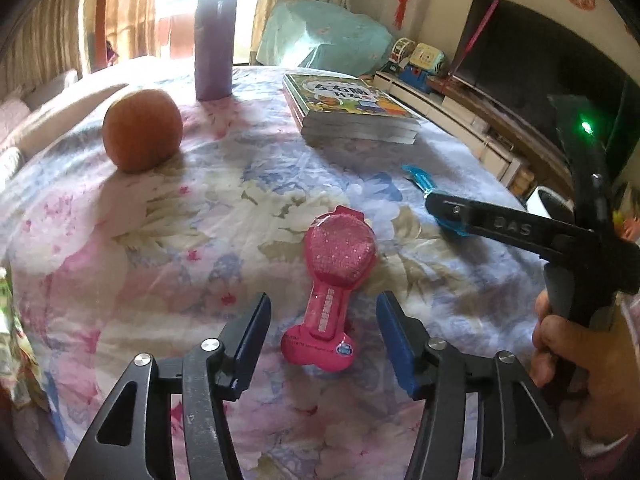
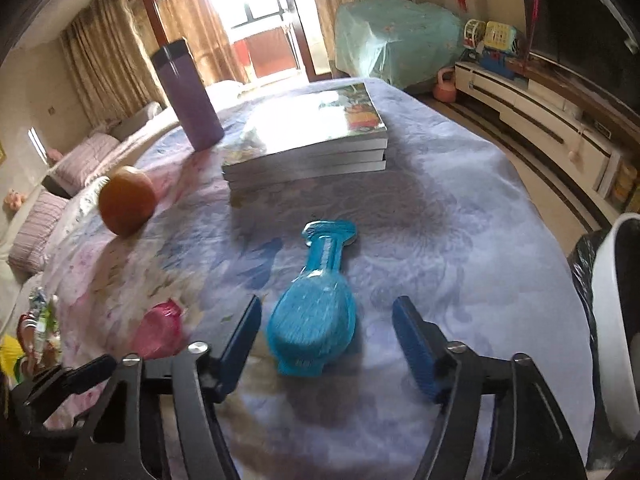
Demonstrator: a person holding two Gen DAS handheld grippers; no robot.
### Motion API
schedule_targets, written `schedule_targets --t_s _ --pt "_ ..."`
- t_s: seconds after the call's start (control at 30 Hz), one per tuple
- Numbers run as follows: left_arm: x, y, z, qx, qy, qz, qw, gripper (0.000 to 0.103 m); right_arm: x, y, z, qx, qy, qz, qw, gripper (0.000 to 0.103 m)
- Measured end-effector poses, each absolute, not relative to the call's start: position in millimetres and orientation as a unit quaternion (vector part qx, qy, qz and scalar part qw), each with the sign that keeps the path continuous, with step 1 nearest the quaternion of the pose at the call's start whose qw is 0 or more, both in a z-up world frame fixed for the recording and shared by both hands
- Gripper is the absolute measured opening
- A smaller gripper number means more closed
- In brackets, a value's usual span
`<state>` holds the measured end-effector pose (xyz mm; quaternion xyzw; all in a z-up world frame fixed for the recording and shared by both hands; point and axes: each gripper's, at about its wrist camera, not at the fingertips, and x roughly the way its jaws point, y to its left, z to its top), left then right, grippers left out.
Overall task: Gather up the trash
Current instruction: 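Move both open grippers back toward the pink and blue brushes, then grasp the pink brush with the left gripper while the right grasps the blue brush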
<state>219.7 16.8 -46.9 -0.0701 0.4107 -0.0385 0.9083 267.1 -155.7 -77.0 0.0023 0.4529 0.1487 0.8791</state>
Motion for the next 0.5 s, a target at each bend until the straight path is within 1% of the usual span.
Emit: schedule_targets --t_s 0.07,0.1,0.13,0.17,0.2,0.37,0.4,0.47,0.5 --pt "225 13 -48 -0.064 0.413 -0.04 0.908 0.055 267 -152 -81 -0.012 0.457 0.148 0.877 0.062" --pt "228 11 -50 -0.061 0.415 -0.039 0.907 0.055 265 -152 -80 -0.016 0.456 0.15 0.877 0.056" --pt "232 10 -51 -0.058 0.417 -0.037 0.906 0.055 262 -152 -79 -0.02 0.456 0.153 0.876 0.05" --pt "236 10 -53 -0.056 0.42 -0.034 0.905 0.055 261 -153 -79 -0.02 0.457 0.153 0.876 0.035" --pt "240 9 -55 -0.054 0.423 -0.03 0.904 0.054 256 -157 -78 -0.015 0.457 0.156 0.876 0.032" --pt "250 1 -57 -0.036 0.423 -0.023 0.905 0.051 234 -175 -69 0.013 0.45 0.172 0.876 0.031" --pt "249 0 -57 -0.032 0.422 -0.022 0.906 0.049 225 -181 -65 0.022 0.447 0.175 0.877 0.031" --pt "249 -2 -57 -0.028 0.421 -0.024 0.907 0.037 214 -188 -63 0.031 0.445 0.178 0.877 0.029" --pt "248 -2 -57 -0.029 0.421 -0.027 0.906 0.036 205 -195 -62 0.04 0.445 0.179 0.876 0.016"
